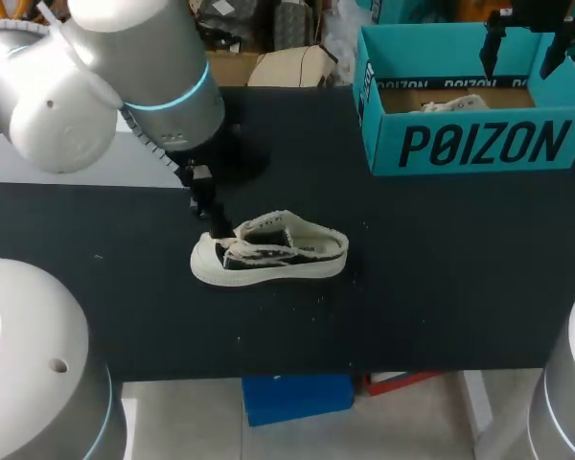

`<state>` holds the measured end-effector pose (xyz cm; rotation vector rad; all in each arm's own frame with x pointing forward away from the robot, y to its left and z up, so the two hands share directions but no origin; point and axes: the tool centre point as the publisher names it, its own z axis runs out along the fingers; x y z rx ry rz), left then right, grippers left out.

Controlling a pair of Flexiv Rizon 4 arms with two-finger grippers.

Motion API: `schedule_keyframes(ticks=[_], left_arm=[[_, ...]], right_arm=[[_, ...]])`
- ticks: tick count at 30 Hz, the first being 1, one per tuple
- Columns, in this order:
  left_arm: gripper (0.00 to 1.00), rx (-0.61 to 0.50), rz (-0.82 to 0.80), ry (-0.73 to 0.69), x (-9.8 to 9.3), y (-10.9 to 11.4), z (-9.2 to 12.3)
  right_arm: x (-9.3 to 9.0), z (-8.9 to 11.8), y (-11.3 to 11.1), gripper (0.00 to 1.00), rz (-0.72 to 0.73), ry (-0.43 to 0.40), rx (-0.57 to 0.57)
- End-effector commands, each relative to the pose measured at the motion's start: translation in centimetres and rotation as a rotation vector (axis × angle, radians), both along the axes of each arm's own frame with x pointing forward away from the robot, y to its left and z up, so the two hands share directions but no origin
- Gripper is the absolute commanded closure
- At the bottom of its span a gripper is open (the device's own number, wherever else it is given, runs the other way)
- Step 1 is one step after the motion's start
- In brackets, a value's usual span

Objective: Take the shoe out of the shoebox, open the shoe tongue, remove and reinsert the insole, then place the shoe into the shoebox

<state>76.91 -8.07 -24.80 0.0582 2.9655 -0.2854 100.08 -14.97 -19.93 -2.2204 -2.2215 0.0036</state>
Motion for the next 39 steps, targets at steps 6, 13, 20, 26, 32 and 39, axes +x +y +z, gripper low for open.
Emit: schedule_keyframes(ticks=[6,13,20,26,32,39], left_arm=[[0.0,-0.254,-0.017,0.004,-2.5,8.7,-1.3],[0.0,-0.278,0.006,0.005,-3.0,11.1,-2.2],[0.0,-0.264,0.012,0.01,-2.4,12.6,-3.0],[0.0,-0.212,0.019,0.007,-2.1,12.8,-3.1],[0.0,-0.212,0.019,0.007,-2.1,12.8,-3.1],[0.0,-0.212,0.019,0.007,-2.1,12.8,-3.1]], right_arm=[[0.0,0.0,0.0,0.0,0.0,0.0,0.0],[0.0,0.0,0.0,0.0,0.0,0.0,0.0],[0.0,0.0,0.0,0.0,0.0,0.0,0.0],[0.0,0.0,0.0,0.0,0.0,0.0,0.0],[0.0,0.0,0.0,0.0,0.0,0.0,0.0],[0.2,1.6,3.3,0.0,0.31,-0.128,-0.168]])
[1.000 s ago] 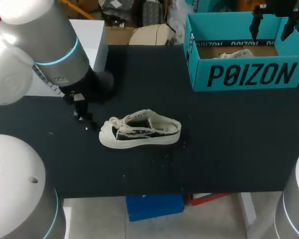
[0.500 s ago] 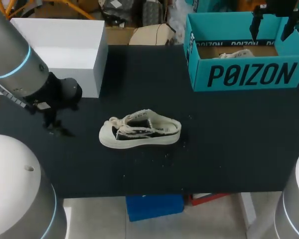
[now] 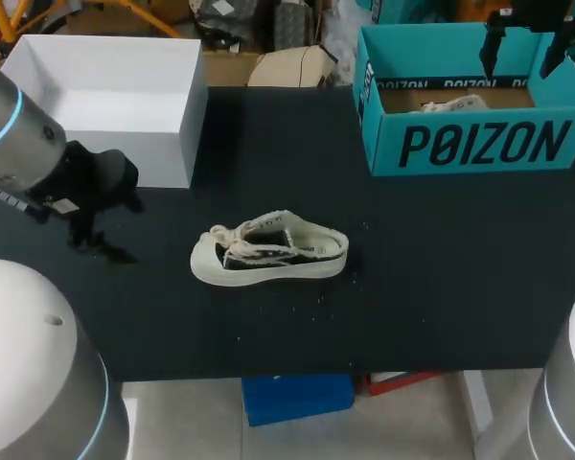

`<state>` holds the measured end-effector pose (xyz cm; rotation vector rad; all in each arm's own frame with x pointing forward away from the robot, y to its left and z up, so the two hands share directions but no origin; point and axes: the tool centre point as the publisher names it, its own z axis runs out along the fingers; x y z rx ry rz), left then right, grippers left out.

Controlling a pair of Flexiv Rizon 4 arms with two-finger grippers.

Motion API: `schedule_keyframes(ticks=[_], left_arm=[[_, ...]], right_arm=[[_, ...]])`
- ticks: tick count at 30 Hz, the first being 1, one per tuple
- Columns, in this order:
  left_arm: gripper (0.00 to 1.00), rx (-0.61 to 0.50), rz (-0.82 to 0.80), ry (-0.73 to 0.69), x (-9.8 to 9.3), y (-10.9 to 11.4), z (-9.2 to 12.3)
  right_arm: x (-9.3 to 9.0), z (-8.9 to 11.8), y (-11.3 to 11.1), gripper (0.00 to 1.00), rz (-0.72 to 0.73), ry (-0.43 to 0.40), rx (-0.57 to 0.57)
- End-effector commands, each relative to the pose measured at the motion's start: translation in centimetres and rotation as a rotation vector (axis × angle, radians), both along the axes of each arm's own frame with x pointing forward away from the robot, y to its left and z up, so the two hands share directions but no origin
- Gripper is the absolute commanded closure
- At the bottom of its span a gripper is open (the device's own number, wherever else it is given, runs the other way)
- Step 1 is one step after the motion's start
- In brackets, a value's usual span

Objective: Take the shoe out of the shoebox, open the shoe tongue, remove and reinsert the insole, then place the shoe into the shoebox

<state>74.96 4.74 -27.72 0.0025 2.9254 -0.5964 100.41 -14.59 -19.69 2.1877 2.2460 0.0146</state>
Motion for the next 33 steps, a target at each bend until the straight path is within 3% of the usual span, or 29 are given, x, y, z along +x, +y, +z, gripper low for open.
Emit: schedule_keyframes(ticks=[1,5,8,23,25,27,31,33], left_arm=[[0.0,0.0,0.0,-0.004,-0.1,0.0,-0.1],[0.0,0.0,0.0,-0.004,-0.1,0.0,-0.1],[0.0,0.0,0.0,-0.004,-0.1,0.0,-0.1],[0.0,0.0,0.0,-0.004,-0.1,0.0,-0.1],[0.0,0.0,0.0,-0.004,-0.1,0.0,-0.1],[0.0,0.0,0.0,-0.004,-0.1,0.0,-0.1],[0.0,0.0,0.0,-0.004,-0.1,0.0,-0.1],[0.0,0.0,0.0,-0.004,-0.1,0.0,-0.1]], right_arm=[[-1.0,1.5,4.3,0.0,0.424,-0.186,-0.222],[-5.2,0.3,6.7,0.0,0.84,-0.353,-0.318],[-9.1,-1.7,7.2,0.0,1.065,-0.341,-0.386],[-9.1,-1.7,7.2,0.0,1.065,-0.341,-0.386],[-8.3,-2.0,8.7,0.0,1.258,-0.404,-0.319],[-8.9,-2.2,9.9,0.0,1.408,-0.414,-0.233],[-12.6,-1.5,12.0,0.0,1.709,-0.445,-0.025],[-15.0,-0.8,12.8,0.0,1.834,-0.413,0.041]])
